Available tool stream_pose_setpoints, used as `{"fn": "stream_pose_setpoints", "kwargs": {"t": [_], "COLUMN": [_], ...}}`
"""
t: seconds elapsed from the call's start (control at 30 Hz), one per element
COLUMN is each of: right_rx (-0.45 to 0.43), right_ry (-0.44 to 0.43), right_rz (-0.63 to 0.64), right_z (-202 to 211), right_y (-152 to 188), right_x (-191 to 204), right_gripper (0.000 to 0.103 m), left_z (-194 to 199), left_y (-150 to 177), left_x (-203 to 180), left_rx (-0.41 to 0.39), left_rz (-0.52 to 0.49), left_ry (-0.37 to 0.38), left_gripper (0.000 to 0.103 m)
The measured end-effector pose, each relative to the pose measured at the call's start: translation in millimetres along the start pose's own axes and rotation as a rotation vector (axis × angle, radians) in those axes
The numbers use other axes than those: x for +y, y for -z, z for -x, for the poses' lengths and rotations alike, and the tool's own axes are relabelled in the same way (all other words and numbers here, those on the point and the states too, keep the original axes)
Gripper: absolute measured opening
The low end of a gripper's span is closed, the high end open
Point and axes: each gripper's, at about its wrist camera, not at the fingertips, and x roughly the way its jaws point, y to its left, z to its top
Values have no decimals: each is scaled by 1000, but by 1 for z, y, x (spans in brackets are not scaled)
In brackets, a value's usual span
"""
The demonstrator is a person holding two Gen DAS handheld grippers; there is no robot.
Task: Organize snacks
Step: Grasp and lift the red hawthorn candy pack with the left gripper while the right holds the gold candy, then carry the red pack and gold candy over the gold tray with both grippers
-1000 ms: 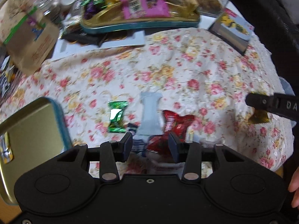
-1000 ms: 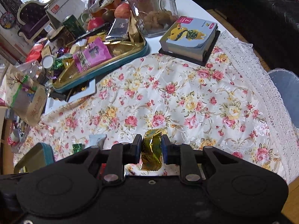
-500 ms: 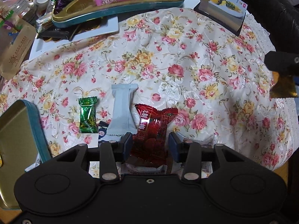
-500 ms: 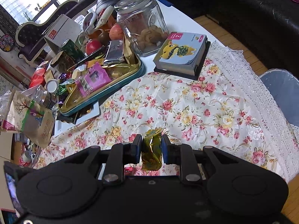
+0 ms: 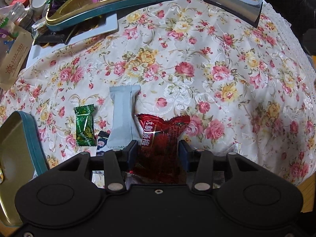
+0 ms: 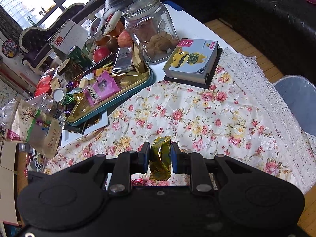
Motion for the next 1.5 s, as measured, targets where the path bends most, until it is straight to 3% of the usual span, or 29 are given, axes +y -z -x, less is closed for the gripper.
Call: {"fn": "stream_pose_setpoints", "kwargs": {"t": [0.27, 0.5, 0.6, 0.87, 1.0, 1.17, 1.5], "right_rx": [-12, -23, -32, -66, -60, -37, 18], "right_ry": [-21, -31, -38, -41, -23, 0, -1], "right_rz": [-2, -6, -12, -18, -13, 11, 94], "right_z": [6, 9, 11, 18, 12, -1, -22], "right_y": [-2, -4, -6, -10, -8, -4, 13], "right_x": [2, 6, 9, 16, 22, 36, 77], "right_gripper": [22, 22, 22, 22, 22, 22, 22], "left_z": [-14, -7, 11, 75, 100, 119, 123], "left_y": [2, 2, 2, 0, 0, 9, 45], "left_x": [9, 11, 14, 45, 75, 117, 200], "left_rx": [42, 52, 23, -154, -231, -289, -233], "left_rz": [60, 104, 124, 158, 229, 324, 482], "left_ry": [31, 72, 90, 104, 81, -4, -116], "left_gripper": [53, 45, 45, 44, 45, 45, 45]}}
